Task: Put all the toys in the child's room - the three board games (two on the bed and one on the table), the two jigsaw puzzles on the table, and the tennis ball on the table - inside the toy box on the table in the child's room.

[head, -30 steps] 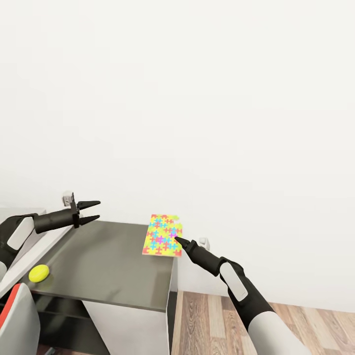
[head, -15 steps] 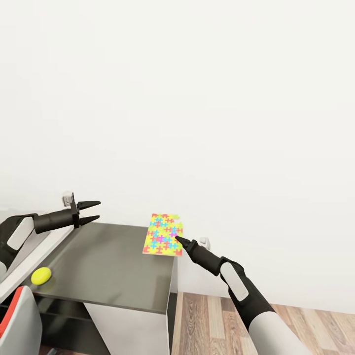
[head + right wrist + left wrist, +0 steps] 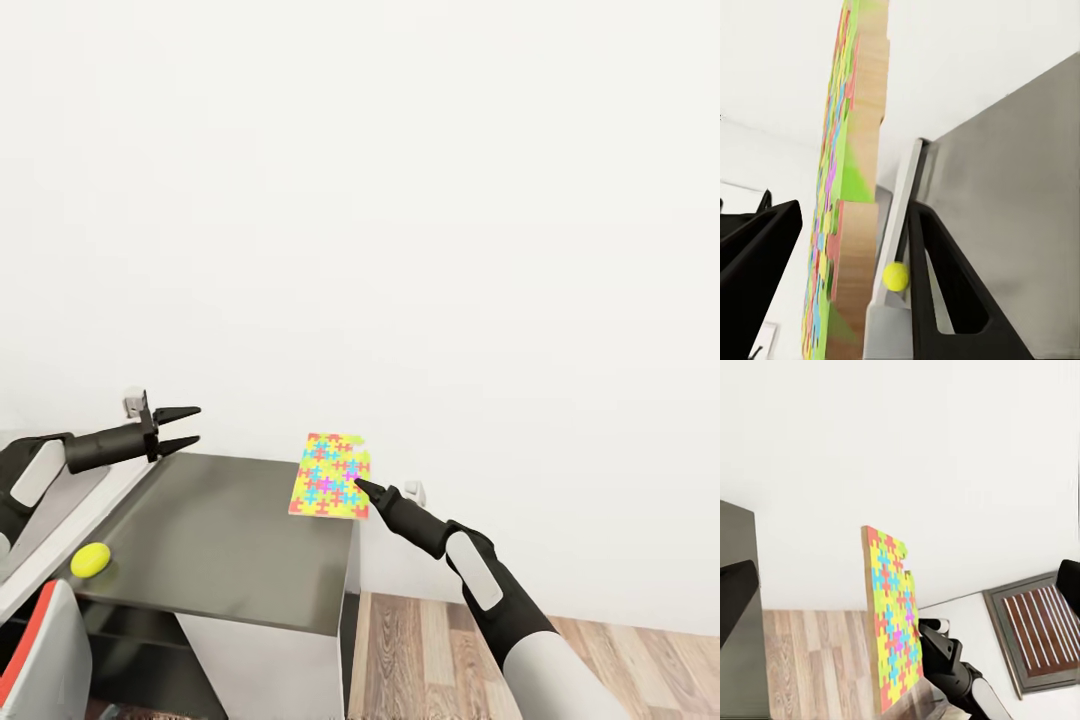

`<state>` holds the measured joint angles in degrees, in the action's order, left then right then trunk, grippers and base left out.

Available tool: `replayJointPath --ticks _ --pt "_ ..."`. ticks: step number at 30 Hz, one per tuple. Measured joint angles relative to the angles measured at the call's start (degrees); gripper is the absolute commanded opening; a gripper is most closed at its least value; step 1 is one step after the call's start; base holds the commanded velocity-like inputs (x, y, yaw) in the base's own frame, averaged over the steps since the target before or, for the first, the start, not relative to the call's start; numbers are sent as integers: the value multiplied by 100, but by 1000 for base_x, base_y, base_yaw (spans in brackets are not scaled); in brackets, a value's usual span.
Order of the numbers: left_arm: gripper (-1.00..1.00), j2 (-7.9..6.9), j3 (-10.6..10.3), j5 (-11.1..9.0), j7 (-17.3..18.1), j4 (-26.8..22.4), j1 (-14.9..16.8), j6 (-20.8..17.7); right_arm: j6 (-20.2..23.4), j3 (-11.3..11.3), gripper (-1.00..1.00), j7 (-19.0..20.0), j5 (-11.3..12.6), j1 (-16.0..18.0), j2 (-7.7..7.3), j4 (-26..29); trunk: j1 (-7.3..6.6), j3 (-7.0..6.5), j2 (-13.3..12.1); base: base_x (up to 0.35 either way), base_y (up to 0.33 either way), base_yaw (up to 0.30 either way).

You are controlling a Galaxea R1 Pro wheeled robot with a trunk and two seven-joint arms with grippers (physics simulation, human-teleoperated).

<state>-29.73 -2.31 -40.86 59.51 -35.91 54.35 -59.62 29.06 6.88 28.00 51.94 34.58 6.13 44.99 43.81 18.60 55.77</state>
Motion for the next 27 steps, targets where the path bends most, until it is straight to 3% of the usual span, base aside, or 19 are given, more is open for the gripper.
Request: replayJointPath --ticks 27 --pt "100 -9 0 -4 15 0 -1 -4 -21 35 -100 -52 -26 0 51 0 -595 -486 -1084 -75 0 0"
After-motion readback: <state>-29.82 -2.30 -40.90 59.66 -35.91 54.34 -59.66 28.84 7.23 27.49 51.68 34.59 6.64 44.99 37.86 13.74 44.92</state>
